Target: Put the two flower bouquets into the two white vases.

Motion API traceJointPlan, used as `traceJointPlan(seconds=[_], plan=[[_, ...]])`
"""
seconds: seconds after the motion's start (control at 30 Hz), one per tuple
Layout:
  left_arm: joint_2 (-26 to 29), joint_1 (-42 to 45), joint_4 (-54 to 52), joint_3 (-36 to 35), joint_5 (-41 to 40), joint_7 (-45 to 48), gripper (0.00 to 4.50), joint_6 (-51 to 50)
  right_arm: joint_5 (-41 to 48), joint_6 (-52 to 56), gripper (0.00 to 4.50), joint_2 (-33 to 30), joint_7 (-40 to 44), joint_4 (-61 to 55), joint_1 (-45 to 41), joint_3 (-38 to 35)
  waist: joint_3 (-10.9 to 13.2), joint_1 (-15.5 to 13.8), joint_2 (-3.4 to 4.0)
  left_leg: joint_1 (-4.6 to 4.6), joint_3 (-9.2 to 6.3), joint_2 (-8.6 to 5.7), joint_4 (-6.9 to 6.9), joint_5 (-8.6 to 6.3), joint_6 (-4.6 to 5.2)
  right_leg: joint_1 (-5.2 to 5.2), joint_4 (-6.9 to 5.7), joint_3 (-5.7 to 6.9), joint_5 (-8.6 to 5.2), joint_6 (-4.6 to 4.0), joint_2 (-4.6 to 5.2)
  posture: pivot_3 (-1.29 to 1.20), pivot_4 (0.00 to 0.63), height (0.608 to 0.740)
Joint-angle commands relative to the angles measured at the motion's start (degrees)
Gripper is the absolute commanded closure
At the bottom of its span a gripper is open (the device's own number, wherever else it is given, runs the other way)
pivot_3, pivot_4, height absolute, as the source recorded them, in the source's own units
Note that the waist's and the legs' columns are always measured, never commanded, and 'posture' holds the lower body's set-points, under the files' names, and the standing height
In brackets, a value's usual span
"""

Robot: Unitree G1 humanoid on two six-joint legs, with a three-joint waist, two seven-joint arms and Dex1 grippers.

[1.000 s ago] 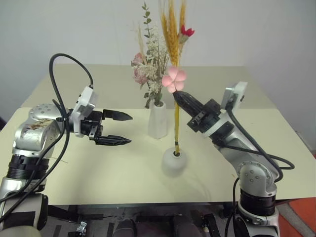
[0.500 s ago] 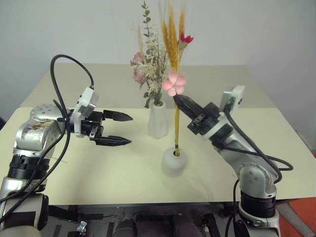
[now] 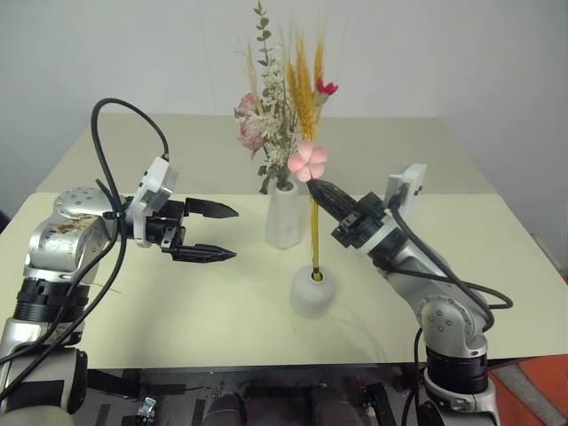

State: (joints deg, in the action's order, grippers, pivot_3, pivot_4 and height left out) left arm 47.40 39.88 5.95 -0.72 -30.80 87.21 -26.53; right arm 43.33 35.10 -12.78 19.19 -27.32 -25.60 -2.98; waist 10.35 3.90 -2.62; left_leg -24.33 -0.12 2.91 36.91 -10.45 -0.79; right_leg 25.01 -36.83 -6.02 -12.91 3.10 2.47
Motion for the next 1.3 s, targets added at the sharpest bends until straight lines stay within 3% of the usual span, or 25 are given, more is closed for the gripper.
traceJointPlan(seconds=[0.03,1.3], plan=[[0.5,1.3,-0.6,-0.5,-0.1,0.1,0.0,0.3,-0.5,-2.3,4.48,0.2,0.6,-1.3,0.4,-0.2,0.0,0.0,0.0,0.0,0.0,0.0,0.0,0.0,0.0,0.0,0.0,0.0,0.0,0.0,0.0,0.0,0.15,0.74],[0.6,5.7,3.0,1.5,1.4,3.0,0.0,-0.6,-15.6,-16.5,4.48,1.5,2.8,-2.5,5.0,6.3,0.0,0.0,0.0,0.02,0.0,-0.01,0.01,0.0,0.0,0.0,-0.06,0.0,0.0,0.0,-0.01,0.0,0.15,0.74]])
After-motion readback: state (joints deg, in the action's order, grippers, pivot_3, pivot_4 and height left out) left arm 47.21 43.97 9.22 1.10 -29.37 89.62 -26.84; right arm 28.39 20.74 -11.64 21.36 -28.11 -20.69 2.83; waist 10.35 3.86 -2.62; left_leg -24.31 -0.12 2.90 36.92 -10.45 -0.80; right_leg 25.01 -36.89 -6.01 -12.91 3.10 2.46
